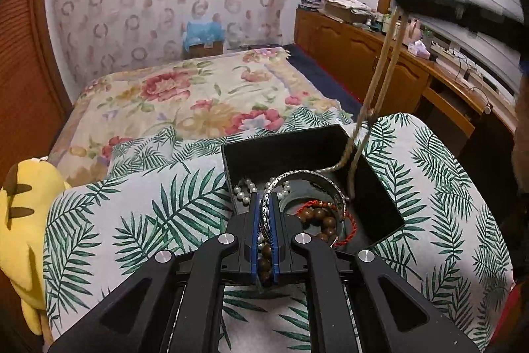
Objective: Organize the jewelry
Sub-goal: 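Lower the bangle into the box and open the left gripper, then move both grippers back down to the silver combs and green pendant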
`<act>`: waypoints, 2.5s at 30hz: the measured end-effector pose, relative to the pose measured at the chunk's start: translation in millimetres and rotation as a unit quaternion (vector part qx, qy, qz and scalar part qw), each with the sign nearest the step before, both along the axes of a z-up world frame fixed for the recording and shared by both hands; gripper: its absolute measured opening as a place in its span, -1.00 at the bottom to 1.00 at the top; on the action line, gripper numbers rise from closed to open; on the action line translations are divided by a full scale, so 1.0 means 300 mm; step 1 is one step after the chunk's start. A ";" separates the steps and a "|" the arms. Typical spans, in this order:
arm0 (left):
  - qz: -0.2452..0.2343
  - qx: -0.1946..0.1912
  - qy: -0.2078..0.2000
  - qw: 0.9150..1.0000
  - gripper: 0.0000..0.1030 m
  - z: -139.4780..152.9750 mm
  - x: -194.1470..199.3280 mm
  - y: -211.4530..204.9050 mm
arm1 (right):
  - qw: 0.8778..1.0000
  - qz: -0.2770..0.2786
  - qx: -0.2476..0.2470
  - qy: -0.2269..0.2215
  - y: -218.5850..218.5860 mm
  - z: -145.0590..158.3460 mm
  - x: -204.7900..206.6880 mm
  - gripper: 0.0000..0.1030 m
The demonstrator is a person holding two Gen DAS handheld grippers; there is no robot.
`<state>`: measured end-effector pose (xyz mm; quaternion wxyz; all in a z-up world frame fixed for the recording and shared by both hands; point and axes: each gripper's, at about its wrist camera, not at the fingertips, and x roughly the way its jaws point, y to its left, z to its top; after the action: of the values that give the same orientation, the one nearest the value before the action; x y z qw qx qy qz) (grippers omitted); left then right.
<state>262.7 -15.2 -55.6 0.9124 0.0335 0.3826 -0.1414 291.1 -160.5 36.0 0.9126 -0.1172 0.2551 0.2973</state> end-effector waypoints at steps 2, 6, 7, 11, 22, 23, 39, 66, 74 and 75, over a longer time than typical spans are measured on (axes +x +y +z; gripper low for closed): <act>-0.003 0.002 -0.001 1.000 -0.90 -0.004 0.005 0.000 | 1.000 0.003 -0.003 0.007 0.012 -0.038 0.002 -0.91; -0.006 0.002 0.001 1.000 -0.90 -0.014 0.017 -0.003 | 0.999 0.005 0.001 0.036 0.019 -0.119 0.015 -0.89; -0.007 0.003 0.001 1.000 -0.90 -0.017 0.018 -0.005 | 0.999 0.006 0.001 0.040 0.017 -0.137 0.012 -0.89; -0.014 0.006 -0.001 1.000 -0.89 -0.024 0.018 -0.011 | 0.999 0.005 0.013 0.051 0.016 -0.181 0.016 -0.88; -0.020 0.014 -0.001 1.000 -0.89 -0.035 0.033 -0.032 | 0.997 -0.001 0.016 0.070 0.000 -0.275 0.020 -0.87; -0.020 0.015 -0.001 1.000 -0.89 -0.036 0.034 -0.033 | 0.997 -0.002 0.016 0.071 -0.001 -0.276 0.020 -0.85; -0.026 -0.001 -0.016 1.000 -0.86 -0.025 0.023 -0.035 | 0.997 -0.016 0.017 0.071 -0.061 -0.261 -0.022 -0.59; 0.010 -0.013 -0.039 0.999 0.66 0.044 -0.289 0.092 | 0.994 -0.040 0.016 0.099 -0.141 -0.297 -0.317 -0.56; -0.003 -0.016 -0.032 0.999 0.66 0.003 -0.396 0.069 | 0.993 -0.046 0.016 0.110 -0.157 -0.347 -0.425 -0.56; -0.005 -0.018 -0.029 0.999 0.66 -0.003 -0.404 0.066 | 0.993 -0.047 0.016 0.111 -0.158 -0.352 -0.436 -0.56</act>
<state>141.4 4.7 -56.4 0.9230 0.0233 0.3528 -0.1517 160.2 -207.9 -69.6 0.8934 -0.0573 0.3550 0.2693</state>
